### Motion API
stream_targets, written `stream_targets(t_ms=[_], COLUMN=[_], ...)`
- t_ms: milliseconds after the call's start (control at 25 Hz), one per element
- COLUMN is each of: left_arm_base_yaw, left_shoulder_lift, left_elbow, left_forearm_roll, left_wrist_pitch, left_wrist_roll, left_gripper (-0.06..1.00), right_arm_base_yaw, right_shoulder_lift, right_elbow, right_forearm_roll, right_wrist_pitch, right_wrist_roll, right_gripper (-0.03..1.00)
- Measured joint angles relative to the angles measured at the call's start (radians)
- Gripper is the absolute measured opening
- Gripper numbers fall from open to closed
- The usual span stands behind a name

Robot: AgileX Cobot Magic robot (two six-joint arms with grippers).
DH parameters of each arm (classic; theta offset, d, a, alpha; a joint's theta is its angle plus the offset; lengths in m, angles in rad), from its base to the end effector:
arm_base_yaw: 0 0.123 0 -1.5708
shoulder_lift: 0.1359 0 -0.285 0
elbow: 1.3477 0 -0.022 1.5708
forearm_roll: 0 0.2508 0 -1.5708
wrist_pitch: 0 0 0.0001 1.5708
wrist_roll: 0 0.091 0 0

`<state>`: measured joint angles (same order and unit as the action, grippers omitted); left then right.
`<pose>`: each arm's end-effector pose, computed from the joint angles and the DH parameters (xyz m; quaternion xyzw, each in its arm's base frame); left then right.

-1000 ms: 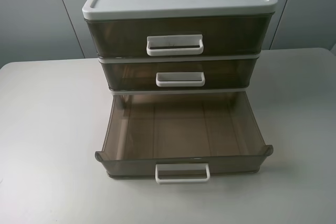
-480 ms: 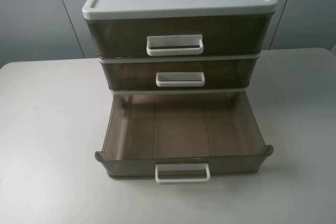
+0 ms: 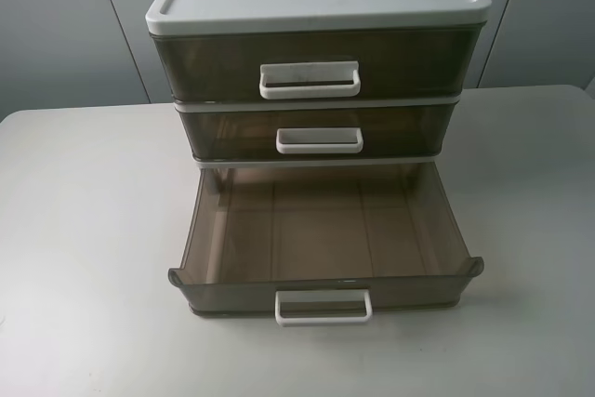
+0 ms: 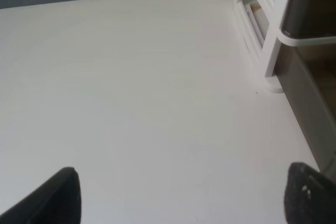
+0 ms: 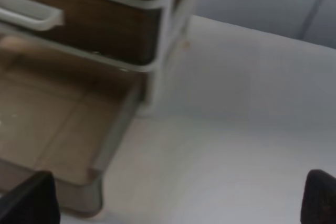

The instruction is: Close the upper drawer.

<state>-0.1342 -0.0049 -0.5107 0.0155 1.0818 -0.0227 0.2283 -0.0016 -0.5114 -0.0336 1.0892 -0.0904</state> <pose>-0.0075 0.0023 0.2785 0.0472 0.8533 -0.0330 0.5182 -0.0068 -0.0044 0.2782 -0.1350 0.8464 0.0187 0.5148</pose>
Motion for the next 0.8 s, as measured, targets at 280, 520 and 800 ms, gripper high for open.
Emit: stream_targets(t_ms=[280,520,800], left_arm_base_yaw=[0.0,0.0,0.0], left_shoulder_lift=[0.0,0.0,0.0], left_elbow=[0.0,0.0,0.0], left_forearm_roll=[0.0,0.0,0.0], left_wrist_pitch=[0.0,0.0,0.0], left_wrist_roll=[0.0,0.0,0.0], left_gripper=[0.74,0.74,0.74], right_arm_base_yaw=[-0.119,-0.132,-0.177], right_shoulder_lift=[0.0,0.0,0.0], right_elbow=[0.001,0.001,0.001], right_forearm_roll=[0.02,0.021,0.021], right_wrist_pitch=[0.0,0.0,0.0], right_wrist_roll=[-0.024,-0.026,-0.026], right_gripper=[0.7,0.7,0.7])
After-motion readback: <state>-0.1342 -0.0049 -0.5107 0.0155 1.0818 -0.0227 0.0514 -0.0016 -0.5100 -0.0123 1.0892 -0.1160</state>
